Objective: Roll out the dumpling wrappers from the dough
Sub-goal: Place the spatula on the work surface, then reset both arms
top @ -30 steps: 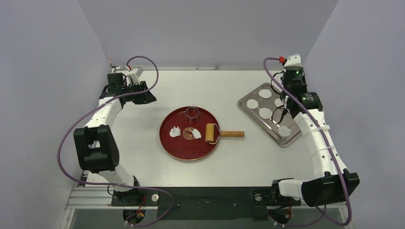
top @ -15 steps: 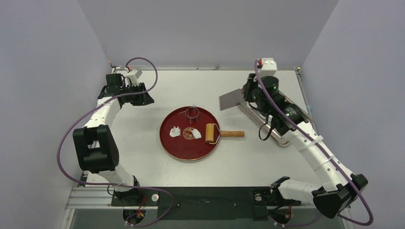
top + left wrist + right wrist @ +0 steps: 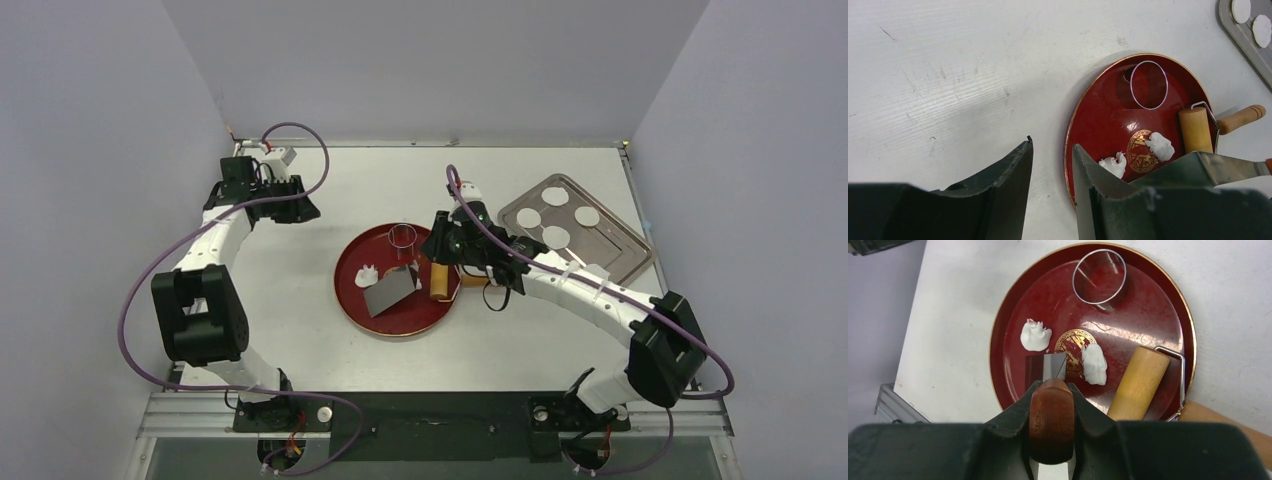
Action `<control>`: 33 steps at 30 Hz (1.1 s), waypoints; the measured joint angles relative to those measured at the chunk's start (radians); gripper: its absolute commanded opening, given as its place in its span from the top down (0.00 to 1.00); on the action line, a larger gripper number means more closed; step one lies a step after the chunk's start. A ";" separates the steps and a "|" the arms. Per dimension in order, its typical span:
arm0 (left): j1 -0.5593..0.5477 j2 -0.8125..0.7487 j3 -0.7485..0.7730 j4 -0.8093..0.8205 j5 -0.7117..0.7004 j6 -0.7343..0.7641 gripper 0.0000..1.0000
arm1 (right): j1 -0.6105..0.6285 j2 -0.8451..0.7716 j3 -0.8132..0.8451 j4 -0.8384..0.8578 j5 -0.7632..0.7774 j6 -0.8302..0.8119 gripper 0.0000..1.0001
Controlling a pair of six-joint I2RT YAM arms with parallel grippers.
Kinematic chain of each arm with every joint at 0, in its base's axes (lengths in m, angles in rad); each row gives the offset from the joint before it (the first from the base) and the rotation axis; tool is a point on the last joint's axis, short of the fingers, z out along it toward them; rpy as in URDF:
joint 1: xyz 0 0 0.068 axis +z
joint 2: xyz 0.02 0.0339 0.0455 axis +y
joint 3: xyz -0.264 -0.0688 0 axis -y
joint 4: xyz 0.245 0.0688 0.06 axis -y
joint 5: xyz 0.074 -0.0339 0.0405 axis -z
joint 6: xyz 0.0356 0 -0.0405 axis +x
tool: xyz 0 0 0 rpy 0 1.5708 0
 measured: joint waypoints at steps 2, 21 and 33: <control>0.000 -0.007 -0.002 0.001 0.000 0.000 0.67 | 0.000 0.024 -0.001 0.000 0.001 0.003 1.00; -0.001 -0.030 -0.027 0.018 -0.023 0.002 0.61 | -0.036 0.048 0.107 -0.294 0.110 -0.063 0.12; 0.000 -0.083 -0.027 -0.028 -0.193 0.056 0.56 | -0.164 -0.194 0.171 -0.430 0.439 -0.255 0.10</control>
